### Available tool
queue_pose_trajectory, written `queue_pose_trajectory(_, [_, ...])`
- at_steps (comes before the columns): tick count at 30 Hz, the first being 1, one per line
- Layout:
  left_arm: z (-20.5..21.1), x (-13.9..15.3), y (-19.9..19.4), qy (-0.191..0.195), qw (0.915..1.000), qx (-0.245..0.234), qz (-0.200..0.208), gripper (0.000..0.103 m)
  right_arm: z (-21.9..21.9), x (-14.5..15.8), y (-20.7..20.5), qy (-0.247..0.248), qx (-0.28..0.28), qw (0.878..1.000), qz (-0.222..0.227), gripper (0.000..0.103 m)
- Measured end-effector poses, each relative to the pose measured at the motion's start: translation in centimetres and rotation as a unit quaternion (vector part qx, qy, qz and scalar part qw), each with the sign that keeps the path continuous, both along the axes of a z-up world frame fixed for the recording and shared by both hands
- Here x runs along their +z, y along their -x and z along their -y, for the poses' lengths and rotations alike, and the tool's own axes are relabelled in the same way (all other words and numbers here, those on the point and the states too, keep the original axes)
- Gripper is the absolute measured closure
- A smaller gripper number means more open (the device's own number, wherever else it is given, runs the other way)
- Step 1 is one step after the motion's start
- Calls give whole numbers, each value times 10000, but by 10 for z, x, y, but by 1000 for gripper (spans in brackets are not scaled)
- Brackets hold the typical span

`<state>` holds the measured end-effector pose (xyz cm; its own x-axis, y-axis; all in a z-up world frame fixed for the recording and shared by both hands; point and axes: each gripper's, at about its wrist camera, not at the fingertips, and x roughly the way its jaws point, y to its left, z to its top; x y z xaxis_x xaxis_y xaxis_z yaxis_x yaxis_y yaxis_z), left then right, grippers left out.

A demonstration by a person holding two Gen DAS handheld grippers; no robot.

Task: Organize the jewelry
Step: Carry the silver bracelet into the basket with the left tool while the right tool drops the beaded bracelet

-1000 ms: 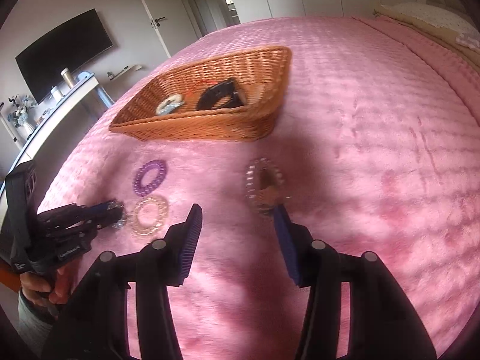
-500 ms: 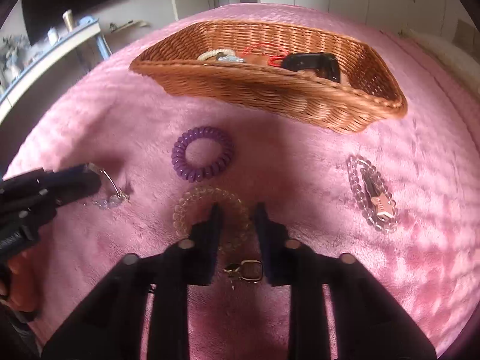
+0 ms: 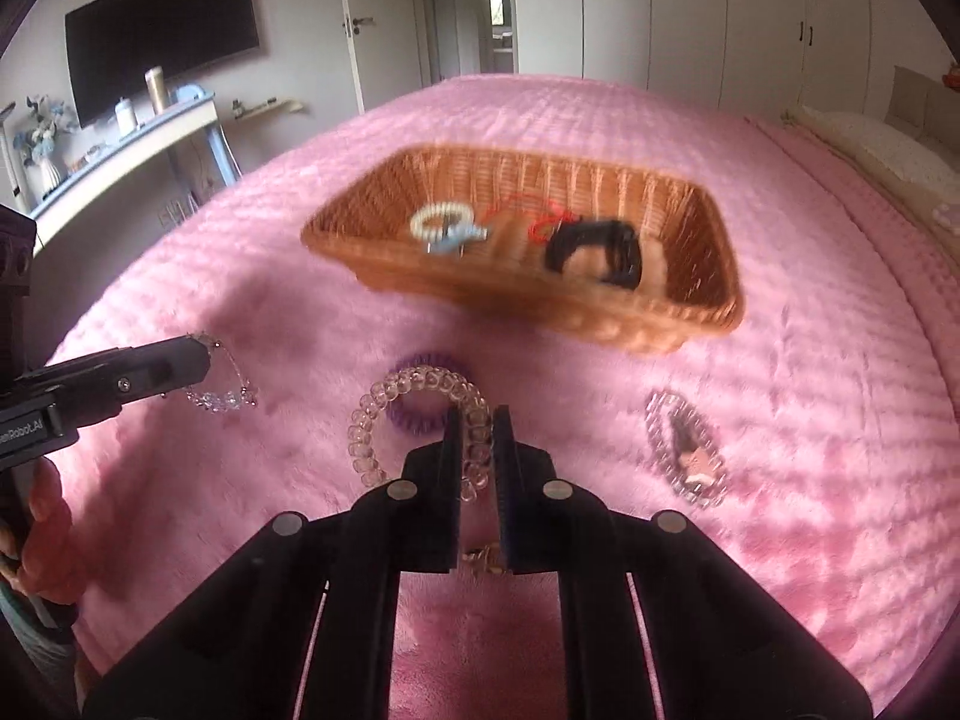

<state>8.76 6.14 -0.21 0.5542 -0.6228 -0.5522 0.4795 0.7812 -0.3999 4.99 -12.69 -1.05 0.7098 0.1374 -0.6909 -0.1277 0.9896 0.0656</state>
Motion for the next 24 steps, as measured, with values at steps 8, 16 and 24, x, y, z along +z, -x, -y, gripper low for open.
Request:
queue_pose_trajectory(8, [26, 72, -50, -270, 9981, -3, 560, 81, 25, 61, -54, -66, -227, 9987, 457, 95])
queue_pose_trajectory(16, [45, 109, -97, -650, 9964, 150, 521, 81, 50, 61, -149, -280, -556, 9980, 59, 95])
queue_pose_trajectory(24, [76, 61, -165, -753, 9968, 259, 69, 81, 66, 17, -204, -473, -858, 9931, -639, 95])
